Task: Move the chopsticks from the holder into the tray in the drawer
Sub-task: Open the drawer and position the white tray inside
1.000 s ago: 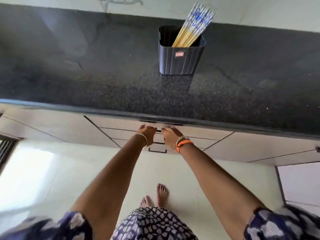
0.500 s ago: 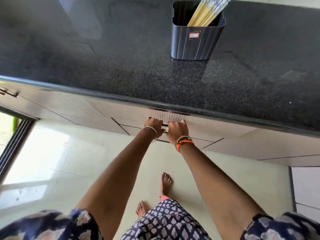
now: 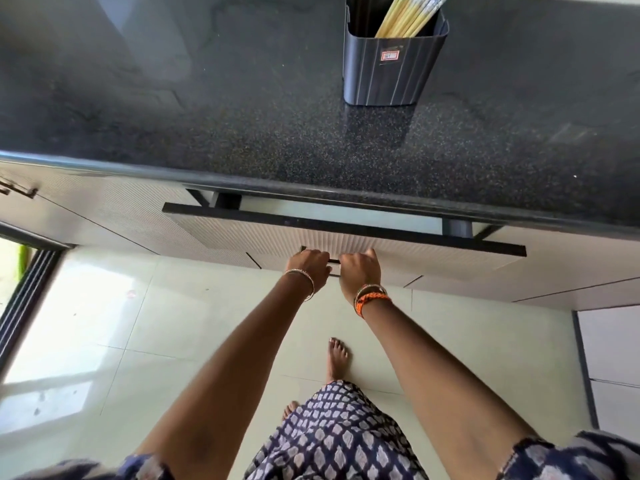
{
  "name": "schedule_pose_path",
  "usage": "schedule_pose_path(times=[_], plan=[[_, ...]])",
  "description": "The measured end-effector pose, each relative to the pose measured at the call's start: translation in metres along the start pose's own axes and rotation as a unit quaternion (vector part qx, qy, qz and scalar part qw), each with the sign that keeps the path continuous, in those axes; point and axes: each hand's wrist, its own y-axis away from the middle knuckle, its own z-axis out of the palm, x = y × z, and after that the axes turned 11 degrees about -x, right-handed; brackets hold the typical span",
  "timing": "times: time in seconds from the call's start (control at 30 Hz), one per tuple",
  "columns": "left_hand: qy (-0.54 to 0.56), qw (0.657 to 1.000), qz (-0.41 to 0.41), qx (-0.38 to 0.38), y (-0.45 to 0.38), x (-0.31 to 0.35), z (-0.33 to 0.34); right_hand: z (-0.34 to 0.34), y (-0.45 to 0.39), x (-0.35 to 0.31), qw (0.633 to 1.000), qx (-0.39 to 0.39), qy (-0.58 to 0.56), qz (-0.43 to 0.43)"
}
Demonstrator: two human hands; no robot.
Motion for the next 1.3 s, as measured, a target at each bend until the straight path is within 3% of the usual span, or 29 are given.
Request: schedule_pose_path(times=[0.07,0.13,0.2,0.27,0.33,0.4,0.53,0.73,1.13,1.3], plan=[[-0.024,0.994,0.059,0.089,0.026,-0.002,0.013,0.015,0.021,-0.005,1.000,0.004,0.024,-0.004],[-0.041,0.957,0.147,0.246,0.055,-0.004,0.024,0.022,0.039,-0.010,1.000,-0.008,0.019,0.000],[-0.043,0.918,0.171,0.355,0.074,-0.009,0.023,0.015,0.051,-0.019,0.999,-0.049,-0.013,0.012],[-0.021,0.944,0.127,0.305,0.084,-0.019,0.012,-0.005,0.066,-0.032,0.997,-0.005,-0.070,0.017],[0.005,0.985,0.074,0.157,0.086,-0.030,-0.005,-0.031,0.086,-0.040,0.983,0.144,-0.115,-0.013],[-0.009,0.997,0.052,0.052,0.089,-0.035,-0.016,-0.042,0.102,-0.038,0.969,0.195,-0.137,-0.057],[-0.056,0.998,0.037,-0.019,0.101,-0.025,-0.020,-0.045,0.117,-0.021,0.984,-0.072,-0.165,-0.005],[-0.029,0.992,0.039,-0.119,0.133,-0.022,0.003,-0.037,0.148,-0.029,0.969,-0.197,-0.149,-0.021],[0.053,0.938,0.085,-0.333,0.213,-0.016,0.095,0.026,0.240,-0.055,0.919,-0.361,-0.138,-0.080],[0.039,0.953,0.126,-0.274,0.217,-0.016,0.096,0.029,0.244,-0.054,0.951,-0.283,-0.082,-0.099]])
